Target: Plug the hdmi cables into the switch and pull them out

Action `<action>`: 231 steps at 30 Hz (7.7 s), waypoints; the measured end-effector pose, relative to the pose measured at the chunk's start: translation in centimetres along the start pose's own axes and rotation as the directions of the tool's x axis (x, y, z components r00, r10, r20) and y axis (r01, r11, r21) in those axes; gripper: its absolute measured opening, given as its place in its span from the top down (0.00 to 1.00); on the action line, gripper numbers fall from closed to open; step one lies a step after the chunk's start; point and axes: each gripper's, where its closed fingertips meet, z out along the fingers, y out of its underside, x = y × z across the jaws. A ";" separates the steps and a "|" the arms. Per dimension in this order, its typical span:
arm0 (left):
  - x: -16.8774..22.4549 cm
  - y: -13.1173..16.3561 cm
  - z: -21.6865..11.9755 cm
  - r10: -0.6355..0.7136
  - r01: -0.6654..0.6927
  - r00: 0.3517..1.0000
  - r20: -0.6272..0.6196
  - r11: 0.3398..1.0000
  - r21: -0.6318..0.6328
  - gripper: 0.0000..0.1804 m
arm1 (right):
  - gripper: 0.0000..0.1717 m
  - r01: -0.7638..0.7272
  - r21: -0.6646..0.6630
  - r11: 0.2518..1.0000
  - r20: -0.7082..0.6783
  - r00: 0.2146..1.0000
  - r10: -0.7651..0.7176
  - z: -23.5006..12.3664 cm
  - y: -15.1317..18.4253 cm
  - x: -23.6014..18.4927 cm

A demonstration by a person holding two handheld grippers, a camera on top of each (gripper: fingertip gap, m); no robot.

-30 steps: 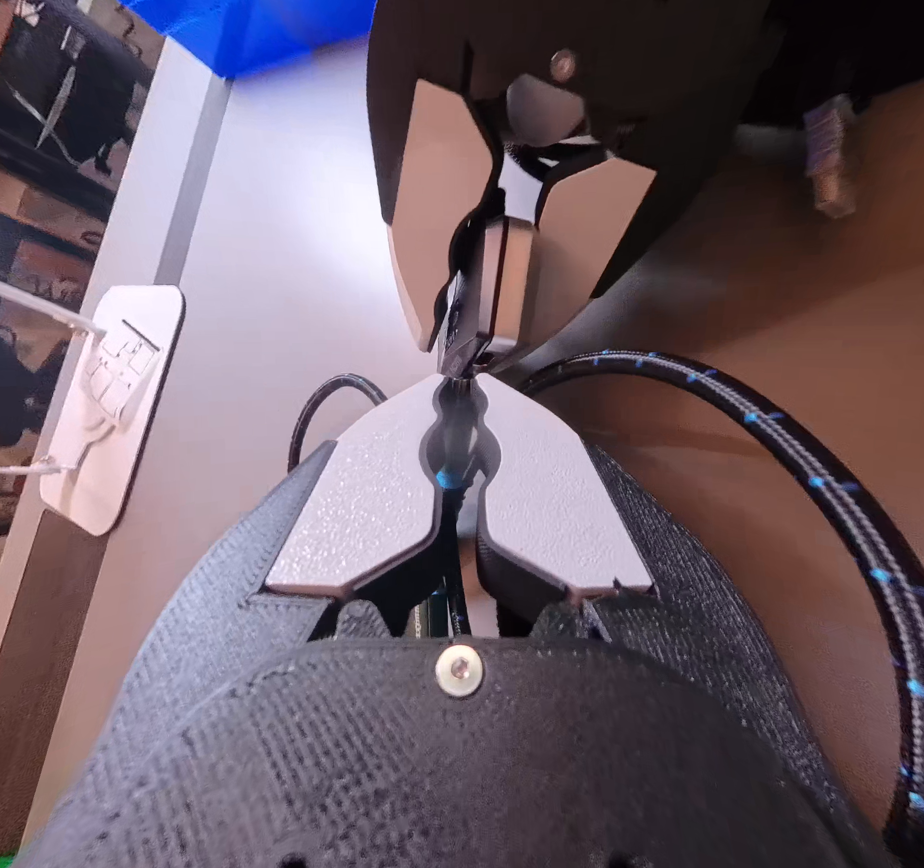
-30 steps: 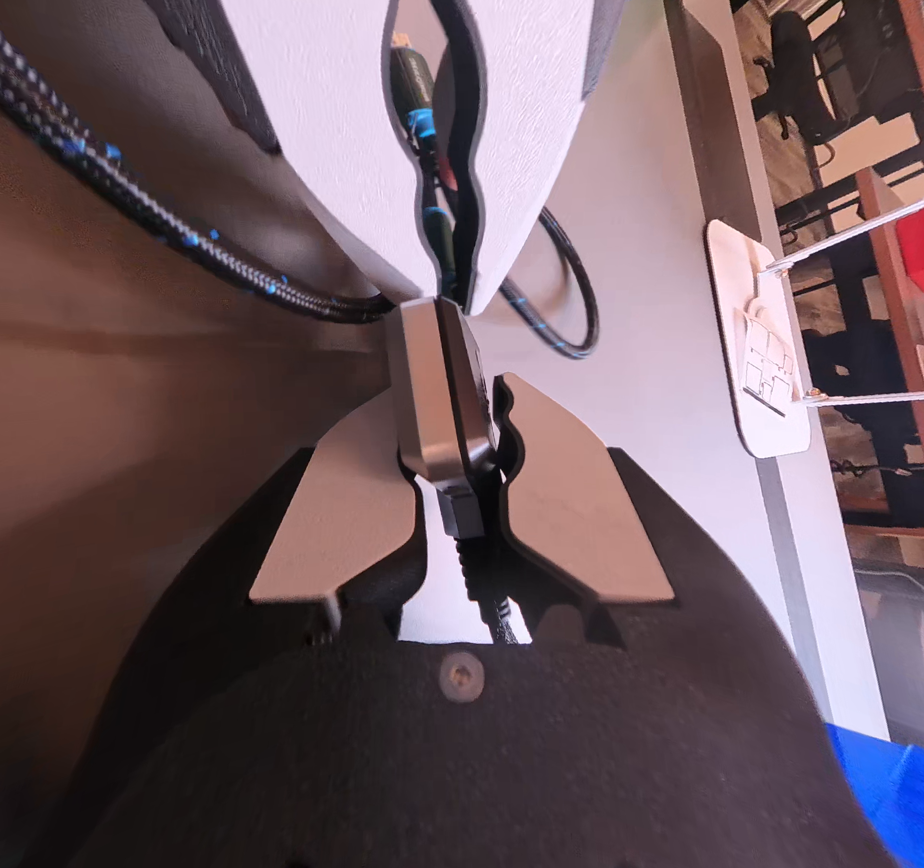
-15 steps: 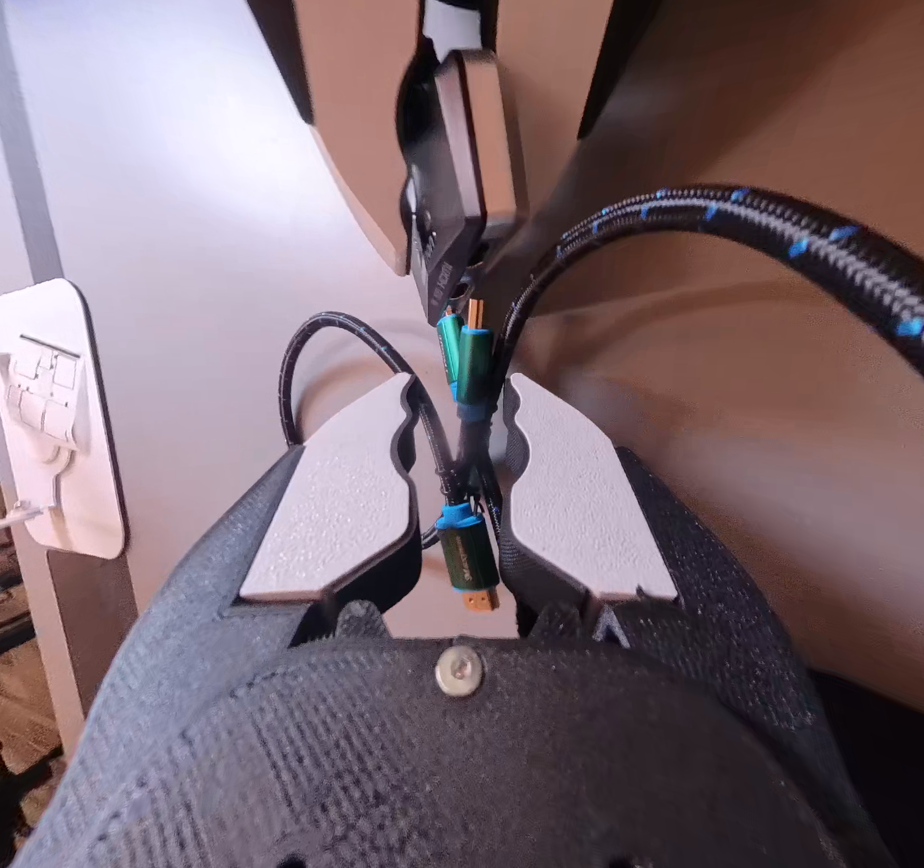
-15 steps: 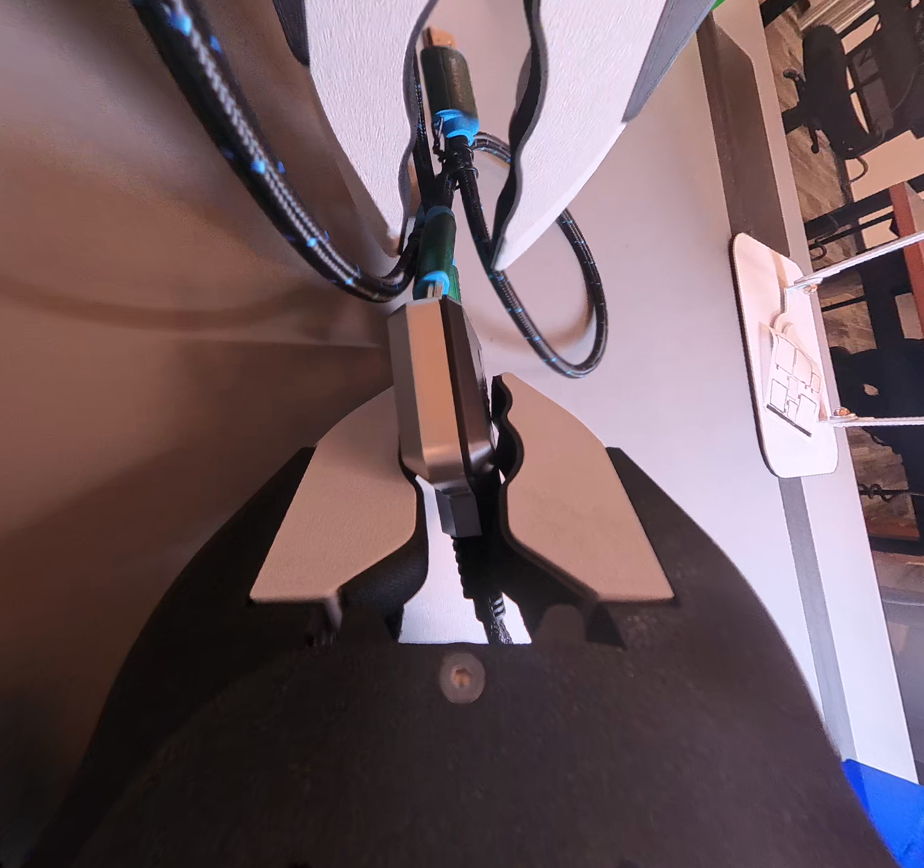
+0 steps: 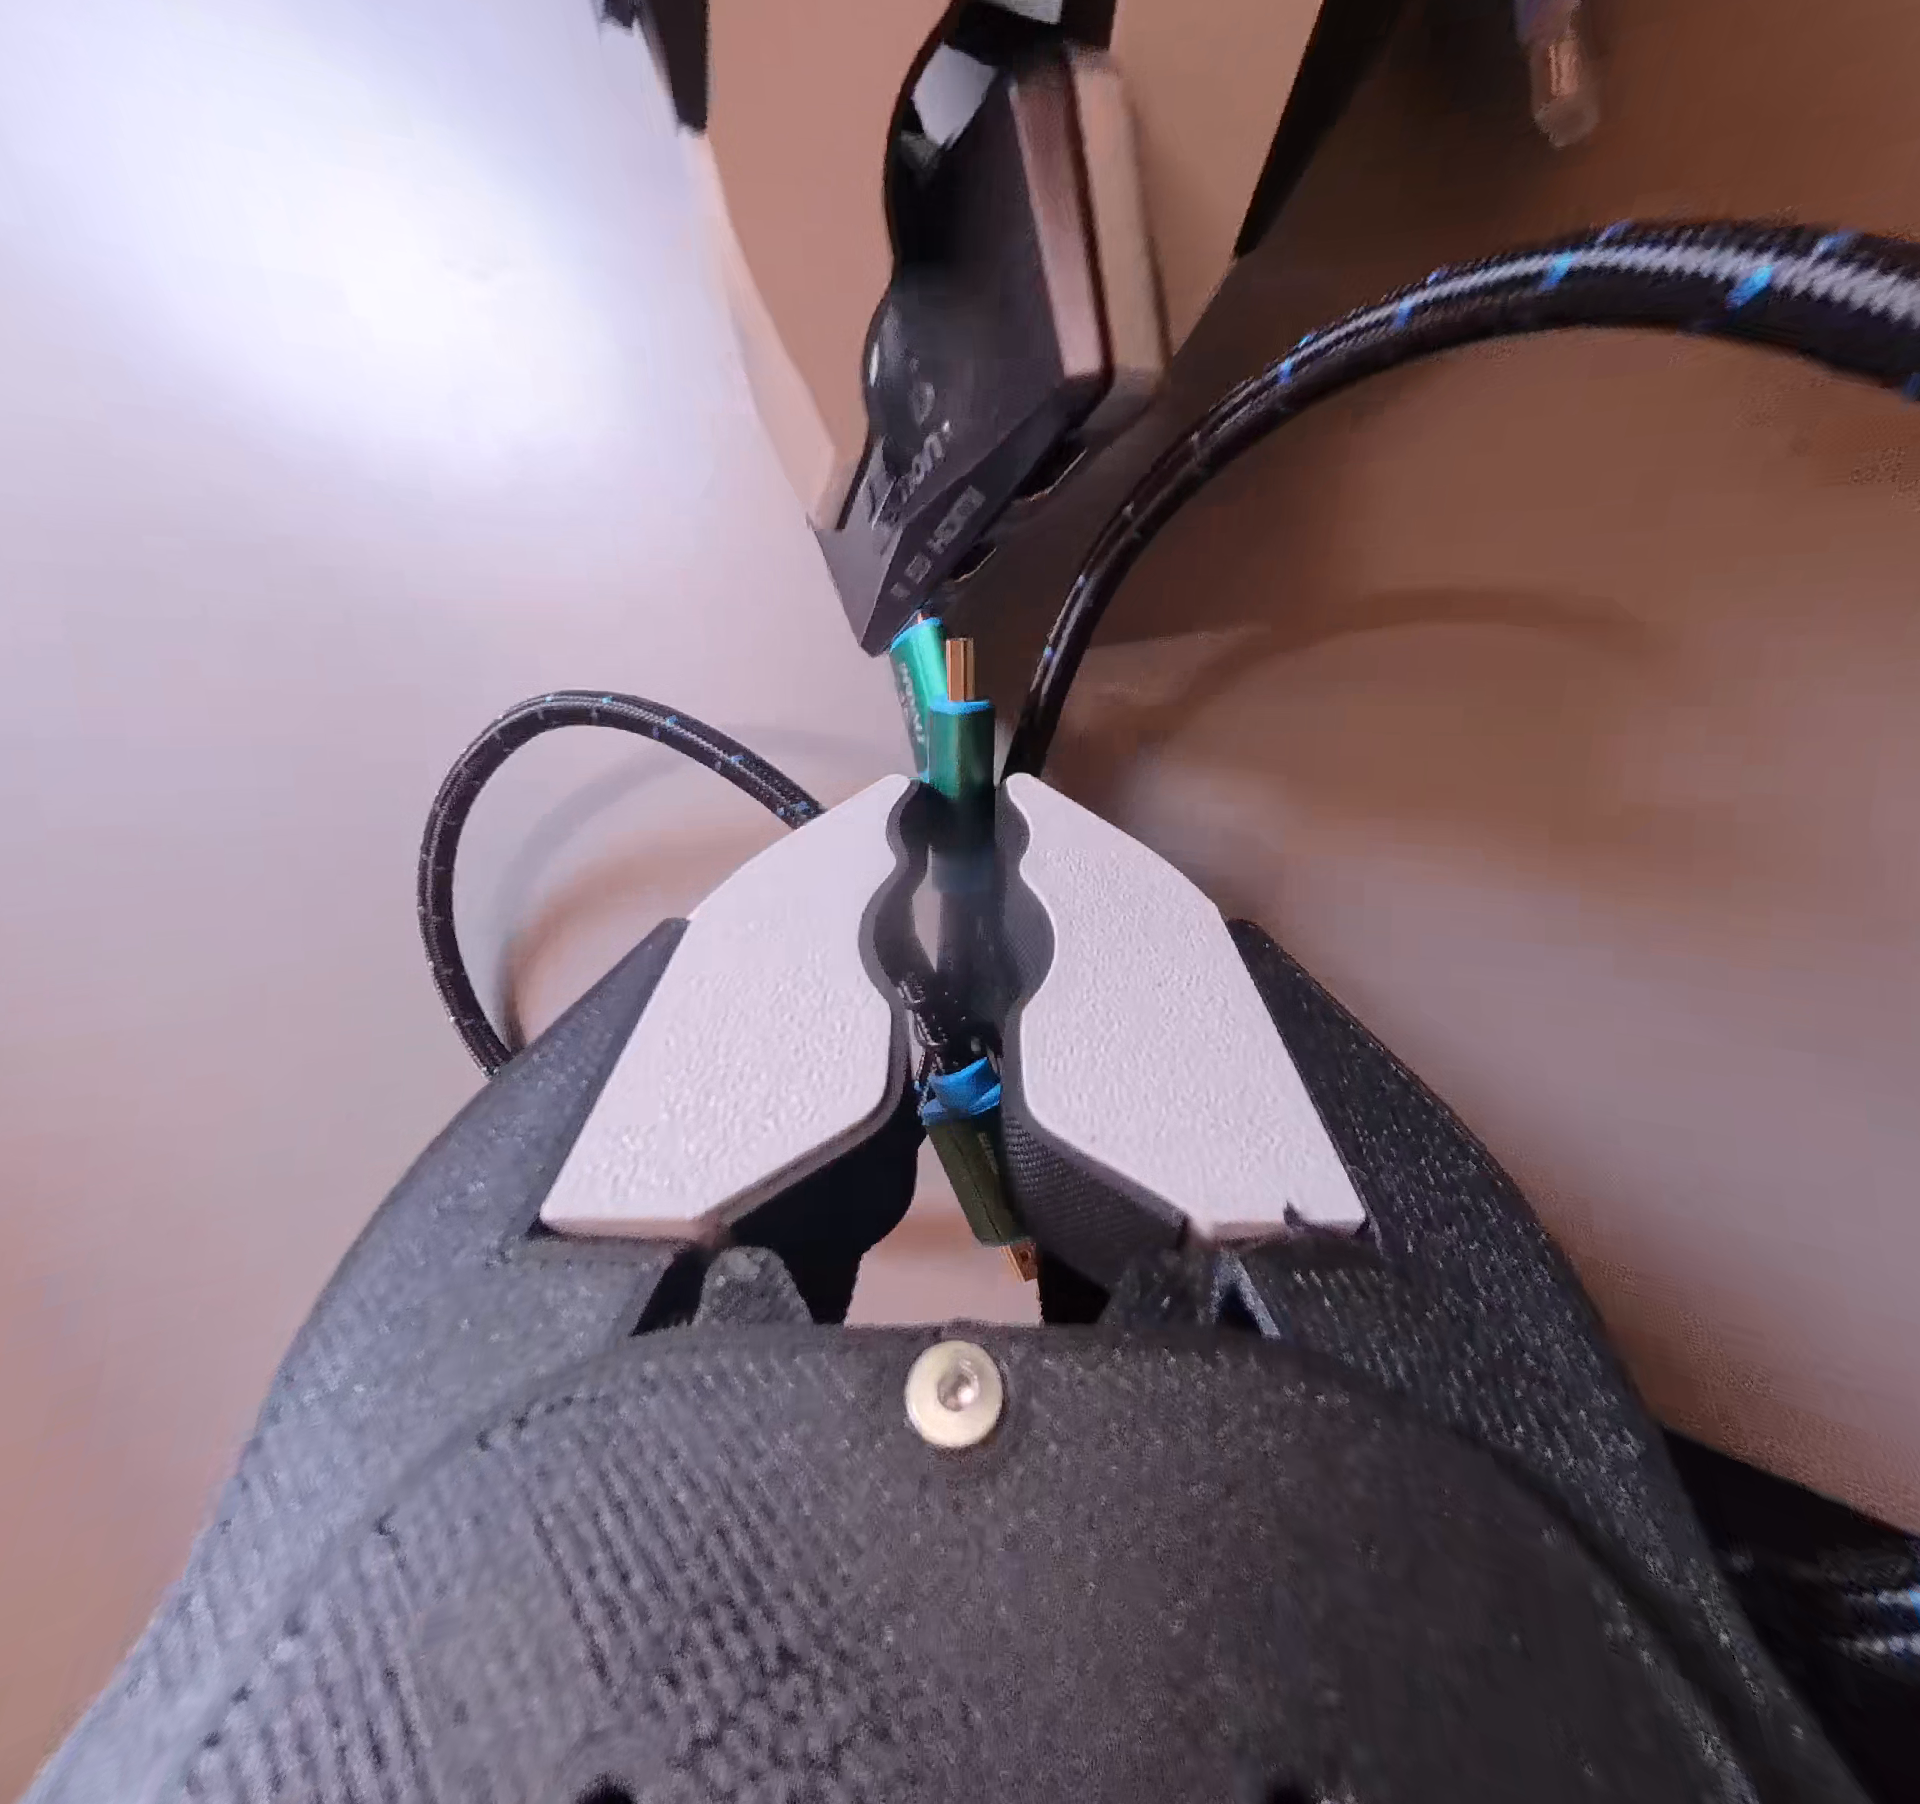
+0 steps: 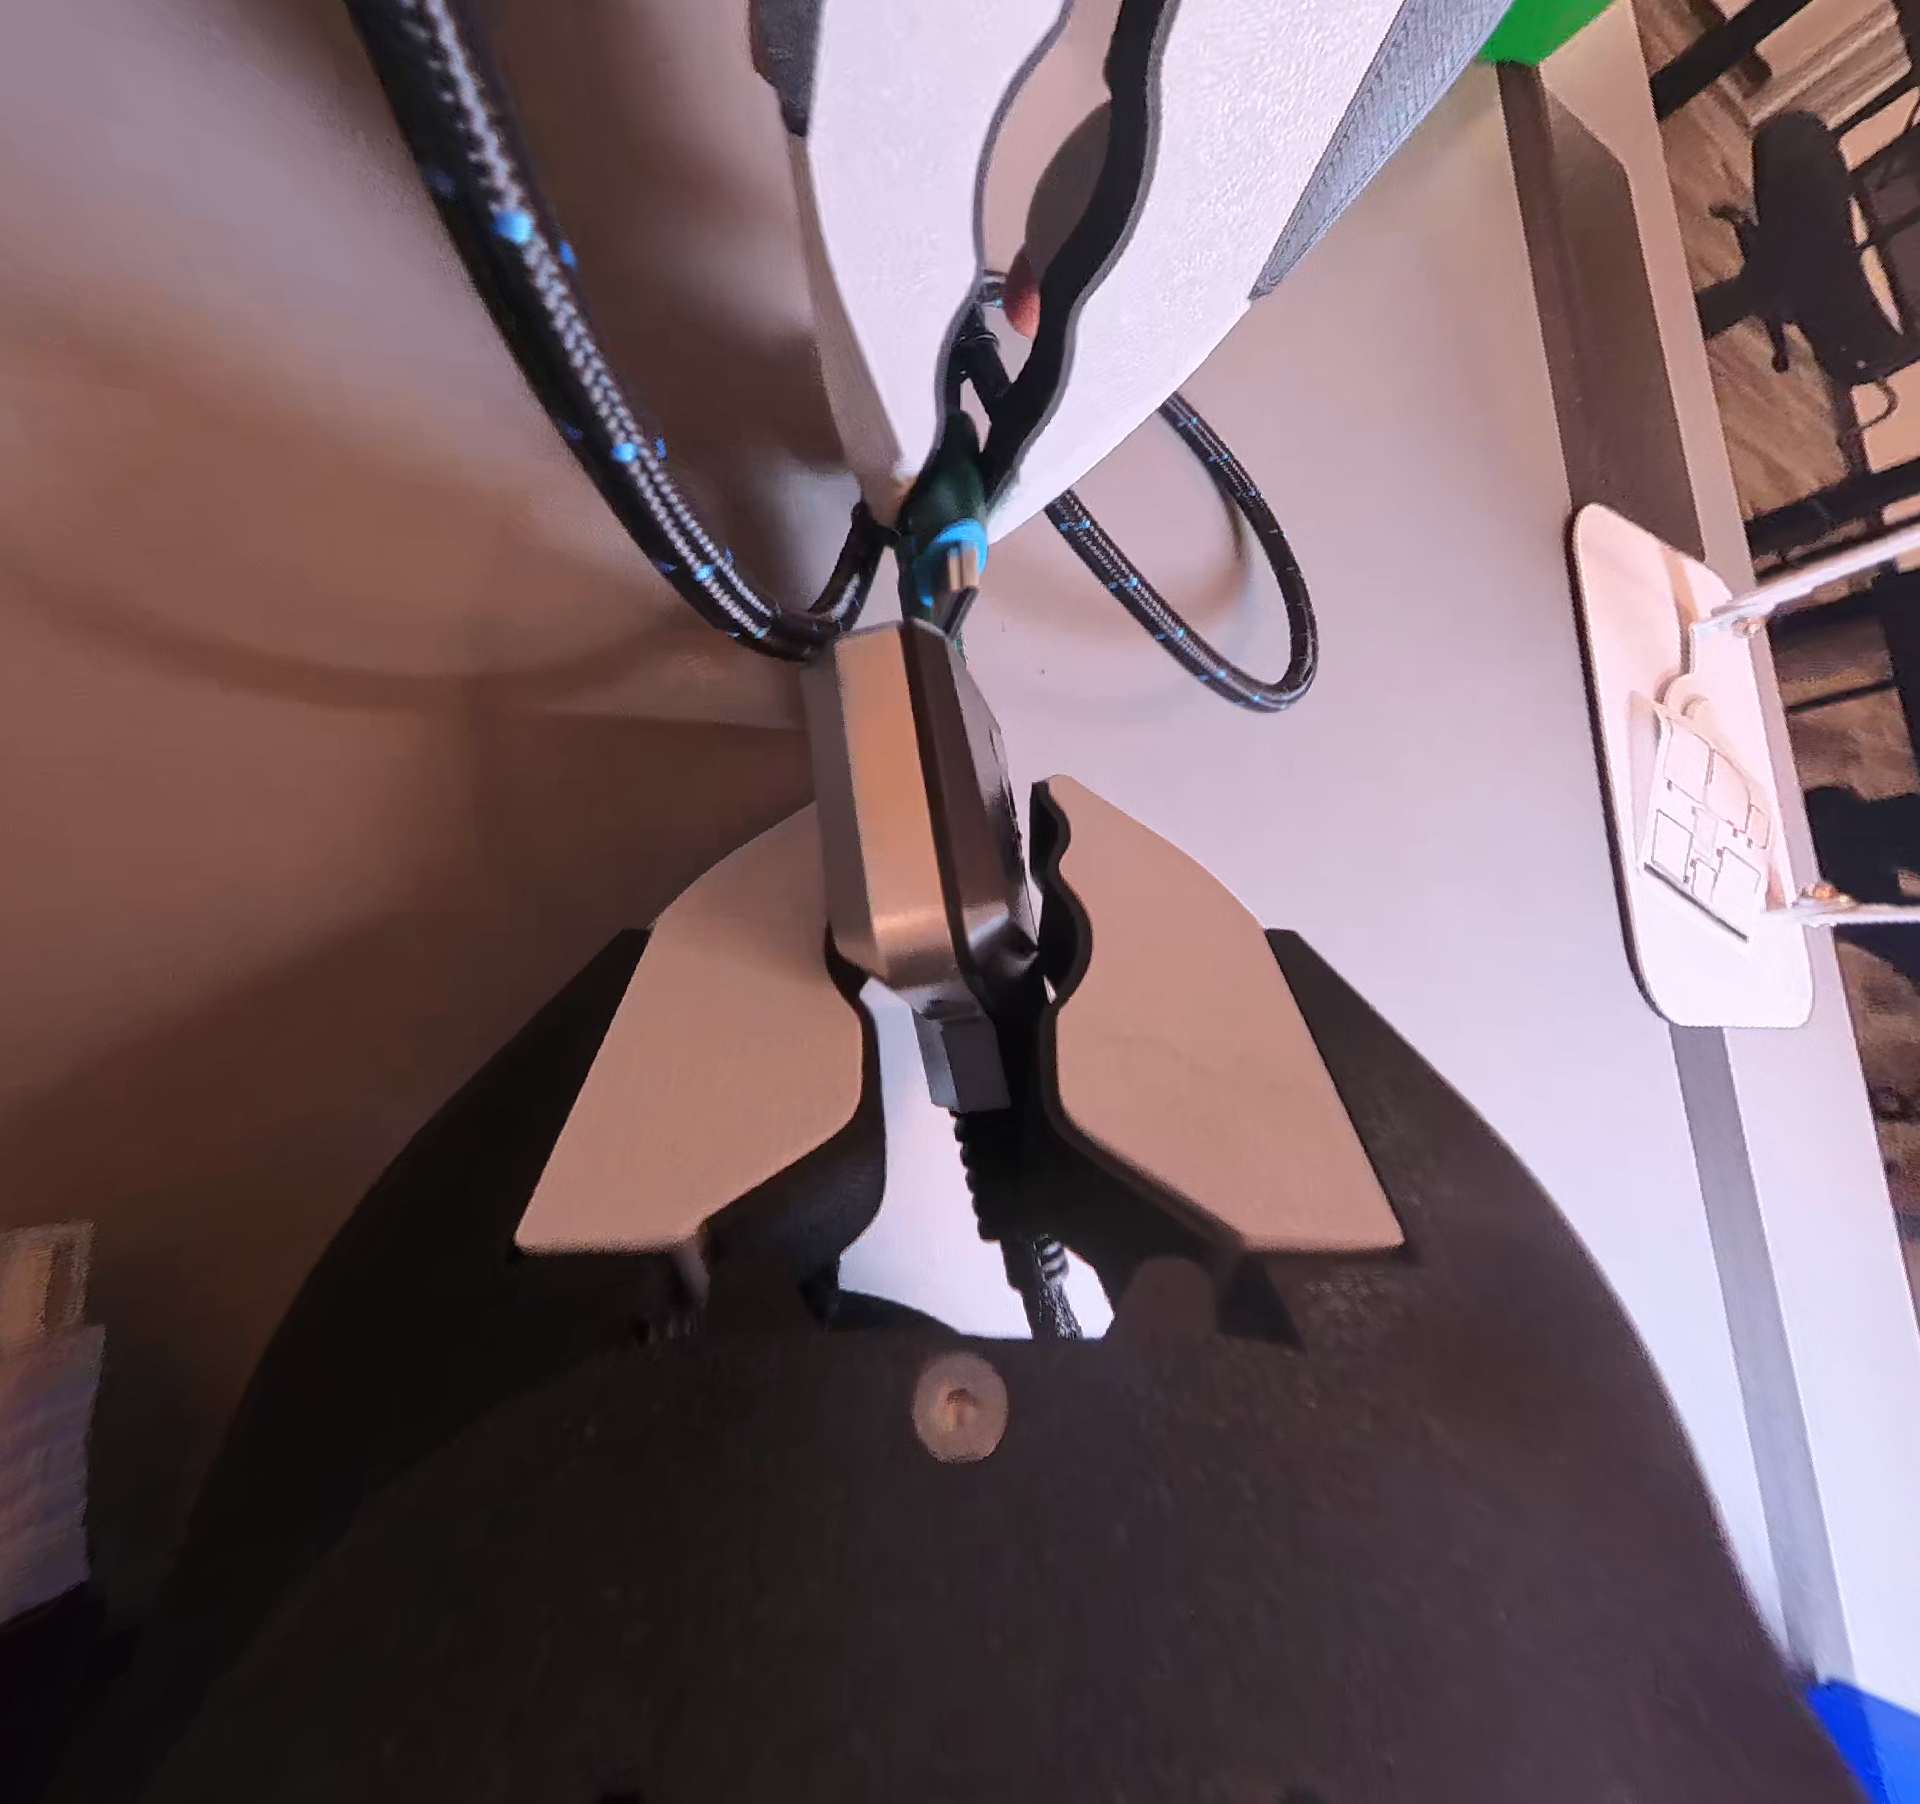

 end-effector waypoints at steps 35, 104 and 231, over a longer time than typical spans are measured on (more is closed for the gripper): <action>-0.4 -0.5 -1.8 -0.083 0.079 0.996 -0.039 0.993 -0.086 0.94 | 0.86 -0.381 -0.085 0.921 0.324 0.863 0.387 0.1 -1.8 0.1; -1.8 2.1 1.9 0.164 -0.167 0.976 0.146 0.986 0.010 0.93 | 0.86 -0.316 0.202 0.927 -0.170 0.921 0.351 -7.7 5.0 6.5; 0.4 2.7 -3.1 -0.107 0.252 0.607 -0.788 0.966 0.062 0.77 | 0.85 -0.395 0.219 0.892 -0.123 0.896 0.427 -7.6 5.1 6.2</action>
